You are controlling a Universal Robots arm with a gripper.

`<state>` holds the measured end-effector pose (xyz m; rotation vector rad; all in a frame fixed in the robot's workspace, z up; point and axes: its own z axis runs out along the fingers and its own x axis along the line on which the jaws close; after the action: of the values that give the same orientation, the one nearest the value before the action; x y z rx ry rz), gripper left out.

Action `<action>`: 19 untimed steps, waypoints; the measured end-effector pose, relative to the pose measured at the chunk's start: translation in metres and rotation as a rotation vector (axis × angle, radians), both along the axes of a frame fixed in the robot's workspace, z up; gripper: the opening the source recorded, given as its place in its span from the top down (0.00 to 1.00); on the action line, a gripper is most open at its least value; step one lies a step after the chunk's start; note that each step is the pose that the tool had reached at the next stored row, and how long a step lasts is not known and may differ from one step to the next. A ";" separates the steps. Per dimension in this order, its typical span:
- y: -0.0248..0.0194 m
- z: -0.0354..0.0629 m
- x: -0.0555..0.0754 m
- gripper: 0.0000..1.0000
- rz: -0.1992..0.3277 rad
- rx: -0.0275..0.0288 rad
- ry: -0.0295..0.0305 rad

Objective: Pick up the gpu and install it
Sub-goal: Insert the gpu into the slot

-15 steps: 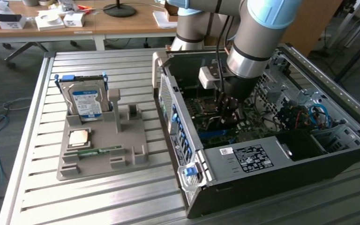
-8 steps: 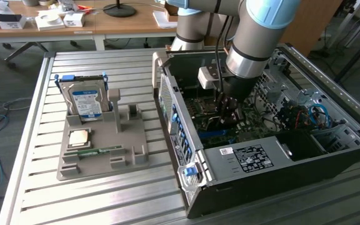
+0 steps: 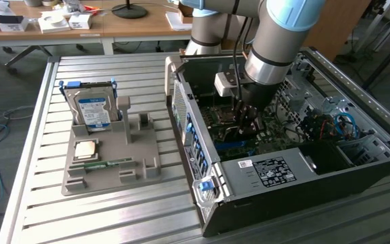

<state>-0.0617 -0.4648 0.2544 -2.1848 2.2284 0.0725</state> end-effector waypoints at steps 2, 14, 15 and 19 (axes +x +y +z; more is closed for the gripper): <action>0.0000 0.0001 0.000 0.73 0.000 -0.0005 0.0001; 0.0000 0.0000 -0.001 0.73 -0.001 -0.0027 0.0001; 0.0000 0.0000 -0.001 0.73 -0.001 -0.0028 0.0000; 0.0000 -0.0001 -0.001 0.73 -0.001 -0.0028 0.0000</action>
<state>-0.0632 -0.4648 0.2543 -2.1854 2.2306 0.0694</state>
